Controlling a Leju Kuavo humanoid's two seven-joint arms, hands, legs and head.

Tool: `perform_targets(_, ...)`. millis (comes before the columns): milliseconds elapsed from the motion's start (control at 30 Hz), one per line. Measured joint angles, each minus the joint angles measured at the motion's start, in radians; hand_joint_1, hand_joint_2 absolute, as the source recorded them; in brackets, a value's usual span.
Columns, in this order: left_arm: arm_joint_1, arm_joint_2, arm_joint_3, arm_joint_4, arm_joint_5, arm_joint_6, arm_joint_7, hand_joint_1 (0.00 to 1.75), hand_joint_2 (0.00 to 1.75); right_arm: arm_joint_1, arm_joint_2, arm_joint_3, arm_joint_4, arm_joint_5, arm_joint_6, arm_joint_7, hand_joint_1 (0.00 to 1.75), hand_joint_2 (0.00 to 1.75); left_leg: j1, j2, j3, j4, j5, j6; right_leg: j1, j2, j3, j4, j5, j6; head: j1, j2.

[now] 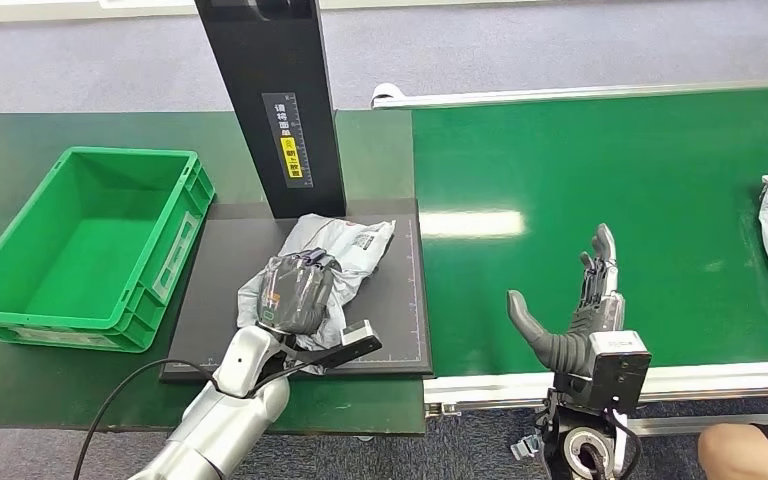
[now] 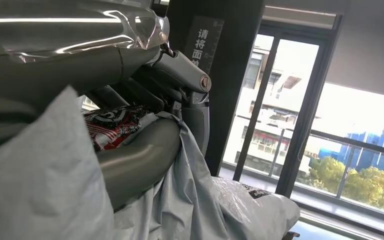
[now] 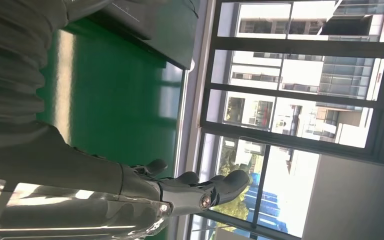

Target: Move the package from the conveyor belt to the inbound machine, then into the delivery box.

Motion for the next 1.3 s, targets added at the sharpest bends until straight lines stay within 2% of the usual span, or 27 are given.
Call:
perform_targets(100, 0.03, 0.004, 0.022, -0.08, 0.011, 0.001, -0.052, 1.75, 1.75, 0.001, -0.001, -0.002, 0.002, -0.007, -0.008, -0.007, 0.0, 1.75, 0.0, 0.0, 0.0, 0.0, 0.0, 0.0, 0.0, 0.0, 0.0, 0.0, 0.0, 0.0, 0.0, 0.0)
perform_targets(267, 0.078, 0.014, 0.075, -0.299, 0.062, 0.001, -0.145, 1.75, 1.75, 0.013, -0.003, -0.007, 0.006, -0.025, -0.031, -0.032, 0.0, 1.75, 0.0, 0.001, -0.001, 0.0, 0.0, 0.0, 0.0, 0.0, -0.001, 0.0, 0.0, 0.0, 0.0, 0.0)
perform_targets(433, 0.138, -0.001, 0.177, -0.557, 0.177, 0.001, -0.345, 1.75, 1.75, 0.05, -0.013, -0.012, 0.007, -0.054, -0.062, -0.065, 0.0, 1.75, 0.0, 0.001, -0.001, 0.0, 0.0, 0.0, 0.0, 0.0, -0.002, 0.0, 0.0, 0.0, 0.0, 0.0)
perform_targets(500, 0.157, -0.009, 0.223, -0.661, 0.225, 0.001, -0.4, 1.75, 1.75, 0.066, -0.02, -0.015, 0.007, -0.068, -0.073, -0.077, 0.0, 1.75, 0.0, 0.001, -0.002, 0.0, -0.001, 0.0, 0.0, 0.0, -0.002, 0.0, 0.0, 0.0, 0.0, 0.0)
perform_targets(700, 0.152, -0.009, 0.344, -0.867, 0.277, 0.001, -0.422, 1.75, 1.75, 0.096, -0.039, -0.017, 0.007, -0.088, -0.095, -0.088, 0.0, 1.75, 0.0, 0.001, -0.002, 0.0, 0.0, 0.0, 0.0, 0.0, -0.002, 0.0, 0.0, 0.0, 0.0, 0.0)
perform_targets(900, 0.082, 0.006, 0.469, -0.899, 0.239, 0.0, -0.422, 1.75, 1.75, 0.11, -0.044, -0.018, 0.007, -0.094, -0.098, -0.088, 0.0, 1.75, 0.0, 0.001, -0.001, 0.0, 0.0, 0.0, 0.0, 0.0, -0.002, 0.0, 0.0, 0.0, 0.0, 0.0)
perform_targets(1067, -0.008, 0.051, 0.576, -0.836, 0.23, 0.0, -0.398, 1.75, 1.75, 0.116, -0.045, -0.018, 0.006, -0.095, -0.098, -0.088, 0.0, 1.75, 0.0, 0.002, -0.001, 0.0, 0.0, 0.0, 0.0, 0.001, -0.002, 0.0, 0.0, 0.0, 0.0, 0.0)
perform_targets(1300, -0.055, 0.092, 0.626, -0.778, 0.235, 0.0, -0.395, 1.75, 1.75, 0.118, -0.047, -0.018, 0.004, -0.095, -0.098, -0.088, 0.0, 1.75, 0.0, 0.002, -0.001, 0.0, 0.0, 0.0, 0.0, 0.001, -0.002, 0.0, 0.0, 0.0, 0.0, 0.0)
